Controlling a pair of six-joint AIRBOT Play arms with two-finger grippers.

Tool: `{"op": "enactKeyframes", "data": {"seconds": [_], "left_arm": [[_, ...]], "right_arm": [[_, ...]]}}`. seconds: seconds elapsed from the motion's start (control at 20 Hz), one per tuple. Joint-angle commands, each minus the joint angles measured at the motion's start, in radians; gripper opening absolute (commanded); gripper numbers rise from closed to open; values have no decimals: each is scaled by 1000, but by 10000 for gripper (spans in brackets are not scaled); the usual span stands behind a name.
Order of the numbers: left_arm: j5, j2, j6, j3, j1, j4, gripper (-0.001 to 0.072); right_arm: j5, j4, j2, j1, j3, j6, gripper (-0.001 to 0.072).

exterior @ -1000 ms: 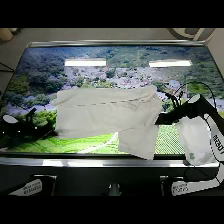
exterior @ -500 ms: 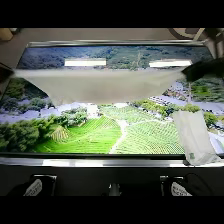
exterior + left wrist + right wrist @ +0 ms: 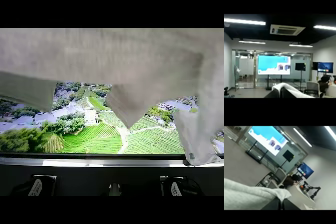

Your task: Fold the shirts.

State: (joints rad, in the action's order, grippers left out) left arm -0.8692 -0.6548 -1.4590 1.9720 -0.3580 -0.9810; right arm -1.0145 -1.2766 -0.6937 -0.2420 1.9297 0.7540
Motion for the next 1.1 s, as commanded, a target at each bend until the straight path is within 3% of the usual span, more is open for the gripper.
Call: {"op": "enactKeyframes", "data": {"seconds": [0.0, 0.2, 0.35, 0.45, 0.6, 0.75, 0.95, 1.05], "left_arm": [[-27, -4, -16, 24, 0, -42, 25], [-303, -95, -14, -24, 0, -96, 26], [-444, -192, 23, -176, 0, -101, 26], [-442, -251, 38, -336, 2, -101, 25], [-364, -381, 106, -569, 32, -101, 25], [-276, -592, 125, -631, 79, -100, 25], [-158, -867, 124, -533, 122, -3, 26], [-116, -978, 123, -437, 124, 65, 26]], "right_arm": [[-46, -42, 26, 1, 12, 20, 18], [-132, -44, -32, 1, 12, 34, 18], [-423, -40, -203, 1, 10, 77, 18], [-562, -32, -352, 1, -12, 102, 18], [-637, -32, -621, 23, -91, 167, 18], [-563, -48, -876, 123, -124, 182, 18], [-229, -45, -1077, 209, -124, 346, 18], [-52, -39, -1101, 212, -124, 359, 18]]}}
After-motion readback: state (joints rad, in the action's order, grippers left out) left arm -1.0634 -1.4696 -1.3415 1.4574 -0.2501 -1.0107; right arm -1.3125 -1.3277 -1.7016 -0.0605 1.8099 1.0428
